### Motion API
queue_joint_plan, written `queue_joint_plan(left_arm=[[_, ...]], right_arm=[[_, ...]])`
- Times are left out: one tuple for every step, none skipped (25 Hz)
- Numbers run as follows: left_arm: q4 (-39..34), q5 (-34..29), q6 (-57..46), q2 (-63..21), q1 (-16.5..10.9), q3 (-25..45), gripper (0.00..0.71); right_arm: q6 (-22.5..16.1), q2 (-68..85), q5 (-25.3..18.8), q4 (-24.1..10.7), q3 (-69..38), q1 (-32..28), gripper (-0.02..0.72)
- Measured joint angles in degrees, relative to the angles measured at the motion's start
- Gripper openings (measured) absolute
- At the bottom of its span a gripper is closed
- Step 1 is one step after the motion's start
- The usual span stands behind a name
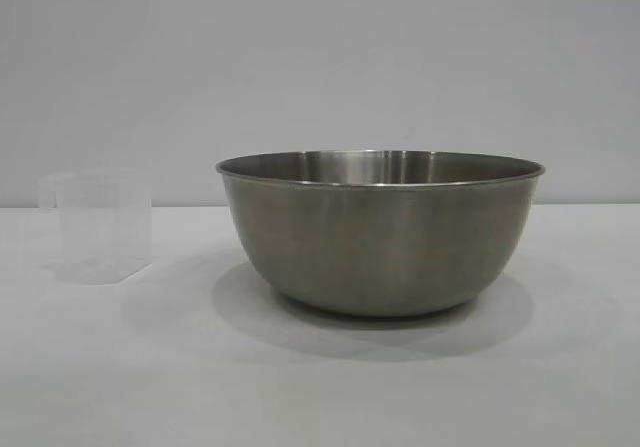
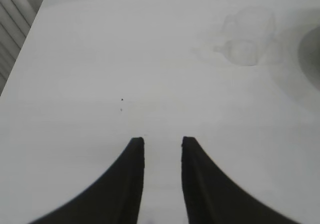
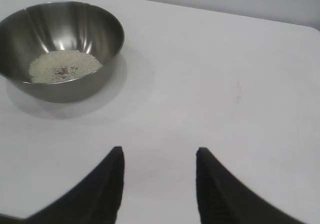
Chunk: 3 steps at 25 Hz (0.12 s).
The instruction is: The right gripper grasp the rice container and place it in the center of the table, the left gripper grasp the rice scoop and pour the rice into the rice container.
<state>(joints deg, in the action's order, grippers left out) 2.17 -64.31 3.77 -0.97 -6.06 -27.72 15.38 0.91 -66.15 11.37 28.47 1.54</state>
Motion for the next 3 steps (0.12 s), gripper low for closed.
queue_joint_plan(left_arm=[[0.0, 0.0, 0.0, 0.0, 0.0, 0.0, 0.133], [0.0, 0.0, 0.0, 0.0, 0.0, 0.0, 0.133], [0.0, 0.0, 0.0, 0.0, 0.0, 0.0, 0.133]], right_arm=[[0.0, 0.0, 0.0, 0.0, 0.0, 0.0, 0.319], [0.0, 0.0, 0.0, 0.0, 0.0, 0.0, 0.319], [0.0, 0.0, 0.0, 0.0, 0.0, 0.0, 0.319]])
